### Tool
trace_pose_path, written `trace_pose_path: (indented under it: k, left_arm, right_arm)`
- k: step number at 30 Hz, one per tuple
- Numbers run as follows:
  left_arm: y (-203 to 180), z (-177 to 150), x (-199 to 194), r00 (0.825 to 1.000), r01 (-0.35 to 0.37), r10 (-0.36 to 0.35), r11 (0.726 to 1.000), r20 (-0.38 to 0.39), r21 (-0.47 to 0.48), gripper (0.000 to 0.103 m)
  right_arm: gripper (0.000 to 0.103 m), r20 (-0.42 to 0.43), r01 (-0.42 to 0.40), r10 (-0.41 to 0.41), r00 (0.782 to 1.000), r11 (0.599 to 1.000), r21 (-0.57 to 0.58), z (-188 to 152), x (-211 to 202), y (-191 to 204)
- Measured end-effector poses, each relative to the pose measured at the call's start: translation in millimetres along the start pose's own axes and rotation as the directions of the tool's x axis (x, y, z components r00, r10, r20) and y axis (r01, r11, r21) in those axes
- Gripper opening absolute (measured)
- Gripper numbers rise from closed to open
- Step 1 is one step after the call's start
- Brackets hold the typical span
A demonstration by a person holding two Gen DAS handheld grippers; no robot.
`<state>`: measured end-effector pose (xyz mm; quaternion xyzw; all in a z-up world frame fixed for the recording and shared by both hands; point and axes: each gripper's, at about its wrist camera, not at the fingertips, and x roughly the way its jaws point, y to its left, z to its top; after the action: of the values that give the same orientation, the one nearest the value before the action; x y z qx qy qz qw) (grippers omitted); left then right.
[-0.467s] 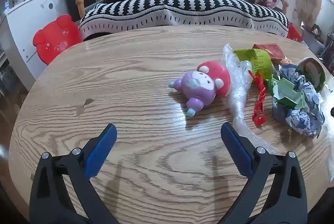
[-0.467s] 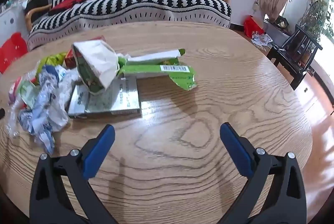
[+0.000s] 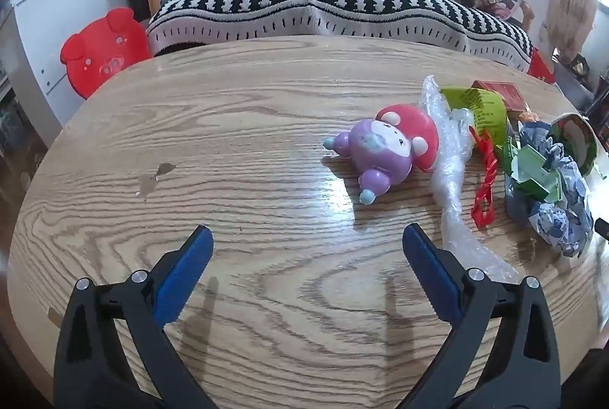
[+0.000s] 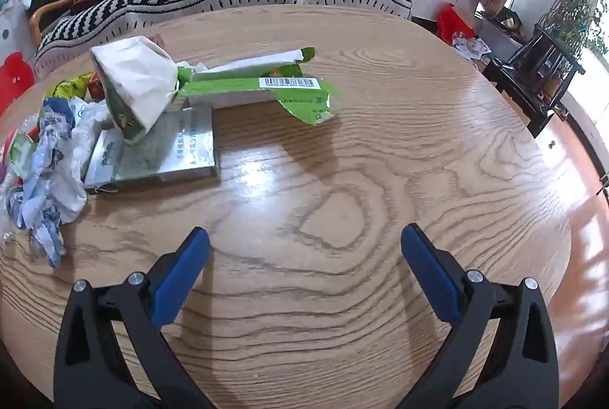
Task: Collect trash
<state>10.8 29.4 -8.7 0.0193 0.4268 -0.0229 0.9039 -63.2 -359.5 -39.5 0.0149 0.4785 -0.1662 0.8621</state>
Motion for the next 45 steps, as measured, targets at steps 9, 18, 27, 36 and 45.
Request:
trace_pose_path:
  k: [9,18,27,36,45]
  left_arm:
    - [0.9,-3.0,5.8,1.000,0.007,-0.007,1.000,-0.019,-0.007,0.097]
    - [0.8,-2.7,6.1,1.000,0.009,-0.009,1.000,-0.020,-0.011,0.097]
    - [0.5,-2.0,6.2,1.000,0.008,-0.008,1.000,-0.023,-0.008,0.097]
    - [-1.2,-2.5,5.7,0.999,0.016,-0.016,1.000,-0.030,-0.006,0.097]
    - [0.5,-3.2,9.1,0.999,0.022,-0.023,1.000,-0.036,-0.008,0.097]
  right_arm:
    - [0.098,0.024,-0.022,0.021,0.999,0.999,0.028,-5.9,-1.3,-7.9]
    - [0.098,0.027,-0.024,0.024,0.999,0.999,0.026,-4.7,-6.1,-9.0]
    - [0.098,0.022,-0.028,0.028,0.999,0.999,0.022,-3.7,-4.6,-6.4]
    - [0.098,0.024,-0.028,0.027,0.999,1.000,0.013,-2.7,-4.4,-2.7]
    - [0.098,0.021,-0.030,0.030,0.999,0.999,0.019,-2.8,-3.1,-2.4]
